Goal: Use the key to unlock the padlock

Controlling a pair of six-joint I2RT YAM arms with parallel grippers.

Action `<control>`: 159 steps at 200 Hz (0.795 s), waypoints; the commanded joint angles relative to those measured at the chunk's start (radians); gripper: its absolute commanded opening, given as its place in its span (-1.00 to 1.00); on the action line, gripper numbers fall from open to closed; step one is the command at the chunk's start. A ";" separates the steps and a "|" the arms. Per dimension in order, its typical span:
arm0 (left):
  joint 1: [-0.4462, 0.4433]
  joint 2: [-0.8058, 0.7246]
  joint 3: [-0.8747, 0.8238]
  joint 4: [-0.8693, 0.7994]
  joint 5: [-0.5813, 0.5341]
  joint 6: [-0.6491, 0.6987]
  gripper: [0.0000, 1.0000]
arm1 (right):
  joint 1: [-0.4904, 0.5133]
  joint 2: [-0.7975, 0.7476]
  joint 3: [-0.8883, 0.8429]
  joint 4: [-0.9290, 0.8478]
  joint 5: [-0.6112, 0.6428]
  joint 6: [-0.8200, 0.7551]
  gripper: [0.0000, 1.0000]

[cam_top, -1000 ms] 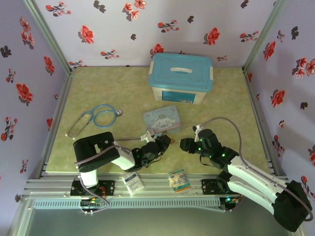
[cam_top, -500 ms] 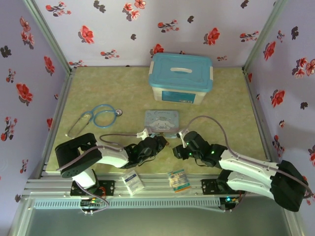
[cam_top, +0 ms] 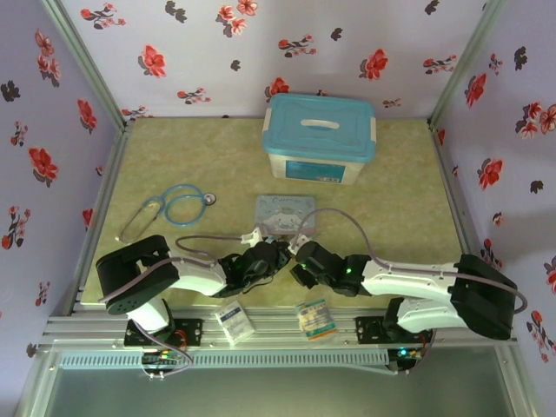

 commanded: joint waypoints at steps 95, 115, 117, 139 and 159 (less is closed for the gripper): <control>-0.006 -0.013 -0.005 0.116 0.012 -0.001 -0.99 | 0.036 0.113 0.044 0.111 0.111 -0.007 -0.79; -0.006 -0.010 -0.014 0.131 0.012 -0.003 -0.94 | -0.006 0.062 -0.031 0.183 -0.008 0.047 -0.81; -0.006 -0.010 -0.014 0.131 0.012 -0.002 -0.94 | -0.011 0.056 -0.038 0.191 -0.019 0.054 -0.81; -0.006 -0.007 -0.019 0.131 0.012 0.001 -0.91 | -0.068 -0.011 -0.126 0.295 -0.147 0.124 -0.81; -0.005 0.006 -0.022 0.144 0.012 -0.001 -0.79 | -0.112 -0.041 -0.179 0.359 -0.228 0.166 -0.83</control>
